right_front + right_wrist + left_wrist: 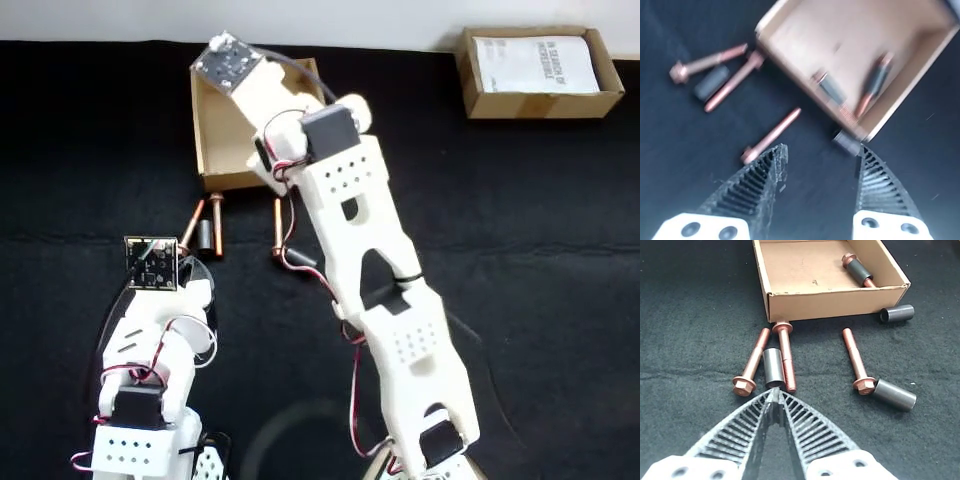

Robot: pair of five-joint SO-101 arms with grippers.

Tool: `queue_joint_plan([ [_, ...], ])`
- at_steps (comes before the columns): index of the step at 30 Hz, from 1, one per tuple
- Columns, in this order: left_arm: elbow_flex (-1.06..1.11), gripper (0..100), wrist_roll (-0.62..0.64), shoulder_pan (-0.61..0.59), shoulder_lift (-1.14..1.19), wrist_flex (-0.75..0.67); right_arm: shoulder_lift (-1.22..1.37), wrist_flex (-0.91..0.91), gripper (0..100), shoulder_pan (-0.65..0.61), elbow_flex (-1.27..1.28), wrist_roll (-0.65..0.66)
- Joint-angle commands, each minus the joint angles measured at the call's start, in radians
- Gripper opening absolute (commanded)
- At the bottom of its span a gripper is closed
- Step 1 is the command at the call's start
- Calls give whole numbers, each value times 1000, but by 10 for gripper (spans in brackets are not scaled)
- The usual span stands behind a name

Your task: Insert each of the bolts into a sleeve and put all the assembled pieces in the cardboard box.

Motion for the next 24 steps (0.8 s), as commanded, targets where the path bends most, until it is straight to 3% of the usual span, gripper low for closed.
queue_joint_plan([
  [1,18,17,-8,-10,-10,2,-183,8,201,-24,272,-46],
  [10,18,17,-8,-10,-10,26,-285,-41,201,-19,714,17],
  [17,18,17,-8,-10,-10,26,-285,-292,201,30,935,126],
  [24,18,17,-8,-10,-10,26,-285,-492,201,30,1090,137],
])
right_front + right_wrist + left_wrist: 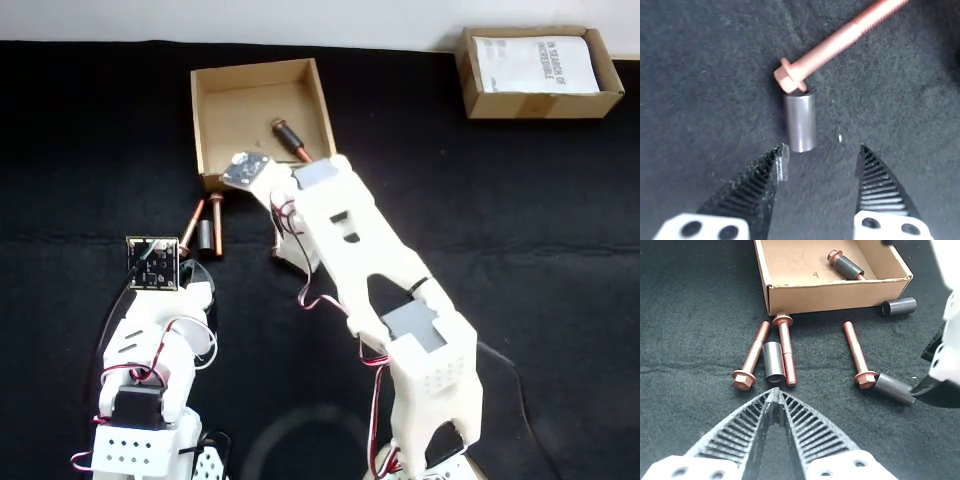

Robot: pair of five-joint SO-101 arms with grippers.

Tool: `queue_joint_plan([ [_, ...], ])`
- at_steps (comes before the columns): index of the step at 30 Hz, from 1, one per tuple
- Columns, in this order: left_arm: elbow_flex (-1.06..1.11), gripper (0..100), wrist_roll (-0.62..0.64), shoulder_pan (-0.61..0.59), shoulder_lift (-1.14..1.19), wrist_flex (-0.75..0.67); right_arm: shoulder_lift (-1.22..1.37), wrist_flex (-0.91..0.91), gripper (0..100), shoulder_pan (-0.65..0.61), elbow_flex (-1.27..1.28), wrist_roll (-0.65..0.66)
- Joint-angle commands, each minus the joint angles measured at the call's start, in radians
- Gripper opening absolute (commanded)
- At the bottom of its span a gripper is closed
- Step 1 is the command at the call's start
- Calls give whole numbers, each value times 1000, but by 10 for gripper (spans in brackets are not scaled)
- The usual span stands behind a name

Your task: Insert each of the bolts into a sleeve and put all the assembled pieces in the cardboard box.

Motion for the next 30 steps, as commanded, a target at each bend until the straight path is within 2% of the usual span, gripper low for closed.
queue_joint_plan([
  [1,18,17,-8,-10,-10,0,-74,-74,201,15,47,15],
  [9,18,17,-8,-10,-10,0,-71,-211,201,-4,127,72],
  [17,18,17,-8,-10,-12,0,-31,-331,199,-7,205,72],
  [19,18,17,-8,-10,-12,0,13,-328,159,-7,188,72],
  [23,18,17,-8,-10,-12,0,90,-328,2,-7,125,64],
  [27,18,17,-8,-10,-12,0,107,-311,7,1,74,64],
  [30,18,17,-8,-10,-10,0,64,-217,8,22,-15,66],
])
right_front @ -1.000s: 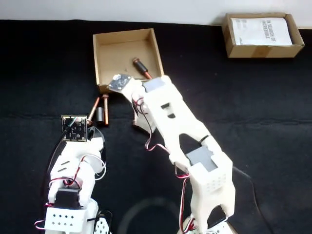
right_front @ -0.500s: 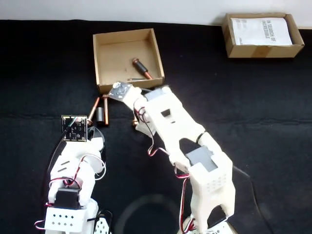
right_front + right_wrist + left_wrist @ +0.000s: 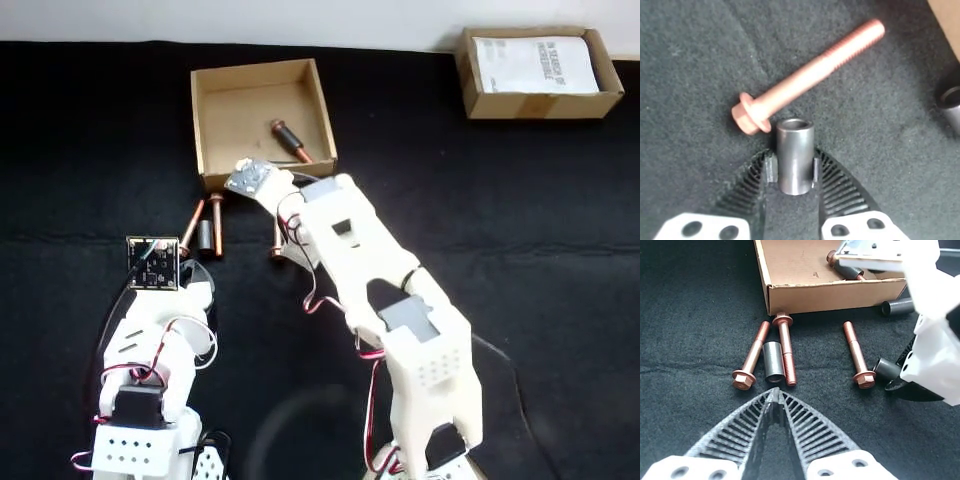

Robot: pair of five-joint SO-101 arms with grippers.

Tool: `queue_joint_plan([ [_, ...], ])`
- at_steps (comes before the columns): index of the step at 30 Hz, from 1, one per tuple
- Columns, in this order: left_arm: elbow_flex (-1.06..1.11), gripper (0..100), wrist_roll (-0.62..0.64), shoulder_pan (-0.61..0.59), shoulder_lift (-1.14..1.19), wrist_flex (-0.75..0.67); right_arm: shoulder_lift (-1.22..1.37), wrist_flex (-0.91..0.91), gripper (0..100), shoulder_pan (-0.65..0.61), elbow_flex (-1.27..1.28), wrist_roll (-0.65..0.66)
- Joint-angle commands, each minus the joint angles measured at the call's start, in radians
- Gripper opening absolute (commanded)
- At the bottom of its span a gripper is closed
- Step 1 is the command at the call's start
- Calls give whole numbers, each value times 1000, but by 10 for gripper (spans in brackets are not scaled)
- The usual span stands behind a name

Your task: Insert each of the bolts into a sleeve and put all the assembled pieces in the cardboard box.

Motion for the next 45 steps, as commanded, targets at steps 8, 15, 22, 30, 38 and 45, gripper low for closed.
queue_joint_plan([
  [8,18,17,-8,-10,-10,0,-171,295,8,73,-354,3],
  [15,18,17,-3,-10,-10,-2,-309,483,8,76,-521,3],
  [22,18,14,-6,-10,-10,6,-487,654,8,74,-659,2],
  [30,18,13,-5,-35,-12,101,-760,717,8,165,-627,-204],
  [38,-50,13,-5,-53,-10,218,-1190,716,8,292,-234,-204],
  [45,-183,13,-115,-53,8,288,-1550,716,8,294,150,-204],
])
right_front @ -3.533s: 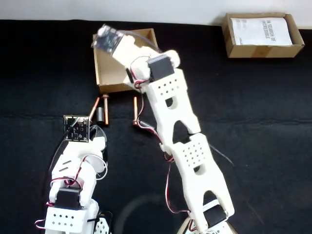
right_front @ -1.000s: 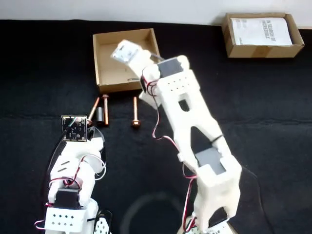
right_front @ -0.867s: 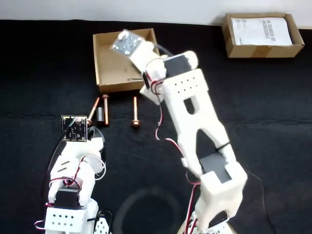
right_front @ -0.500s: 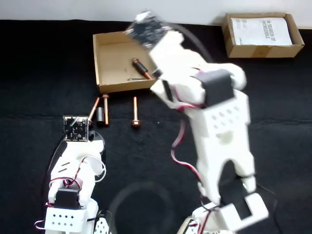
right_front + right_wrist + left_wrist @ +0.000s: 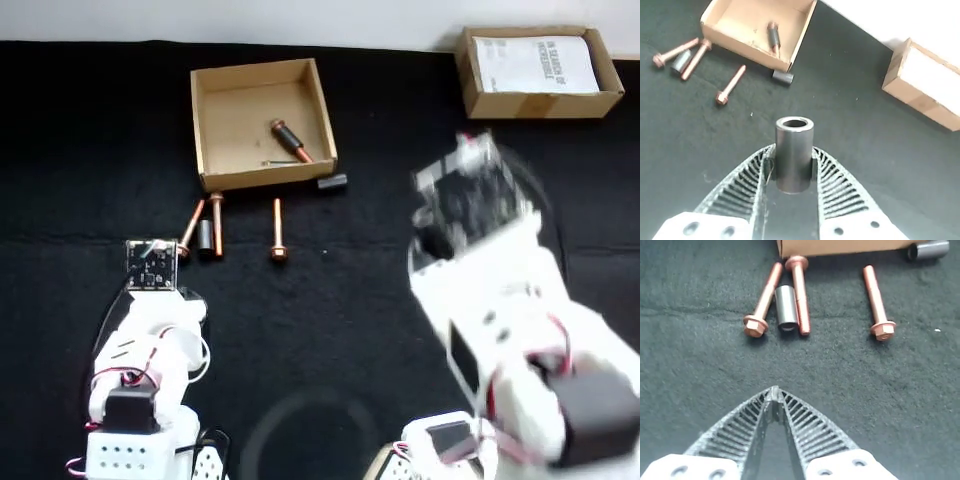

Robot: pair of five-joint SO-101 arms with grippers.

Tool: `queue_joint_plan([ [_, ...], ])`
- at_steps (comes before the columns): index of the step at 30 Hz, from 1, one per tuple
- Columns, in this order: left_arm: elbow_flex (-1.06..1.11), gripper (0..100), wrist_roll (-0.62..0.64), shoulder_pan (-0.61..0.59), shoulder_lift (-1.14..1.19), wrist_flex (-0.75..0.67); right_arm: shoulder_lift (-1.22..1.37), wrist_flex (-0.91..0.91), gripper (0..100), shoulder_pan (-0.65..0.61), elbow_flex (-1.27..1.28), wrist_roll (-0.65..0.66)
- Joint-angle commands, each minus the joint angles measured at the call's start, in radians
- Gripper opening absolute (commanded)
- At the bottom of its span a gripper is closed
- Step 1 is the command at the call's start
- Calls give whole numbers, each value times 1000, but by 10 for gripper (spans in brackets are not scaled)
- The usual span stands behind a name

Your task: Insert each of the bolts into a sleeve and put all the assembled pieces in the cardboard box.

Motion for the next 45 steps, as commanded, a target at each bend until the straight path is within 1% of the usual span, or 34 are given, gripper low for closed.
queue_joint_plan([
  [1,-108,13,-74,-8,35,6,-159,7,8,15,179,-6],
  [3,-182,13,-106,-8,113,3,-222,5,8,15,266,-9],
  [5,-282,13,-109,-4,234,-3,-277,5,8,15,343,-11],
  [9,-513,13,-104,33,570,-6,-364,-13,8,22,455,-11],
  [13,-774,13,-49,73,934,2,-475,-65,8,116,565,-5],
  [18,-1049,13,-41,105,1317,2,-657,-145,8,213,780,52],
  [21,-1178,13,-38,113,1503,2,-785,-213,8,289,928,92],
  [24,-1291,13,17,113,1672,-5,-881,-266,8,354,1029,120],
  [28,-1440,13,35,108,1883,2,-915,-323,8,407,1095,173],
  [32,-1577,13,44,107,2052,3,-908,-372,8,427,1129,199],
  [37,-1678,13,44,107,2186,3,-908,-429,8,427,1170,199],
  [43,-1710,13,43,71,2229,5,-908,-427,8,429,1173,199],
  [45,-1719,13,43,56,2213,34,-908,-427,8,429,1173,199],
])
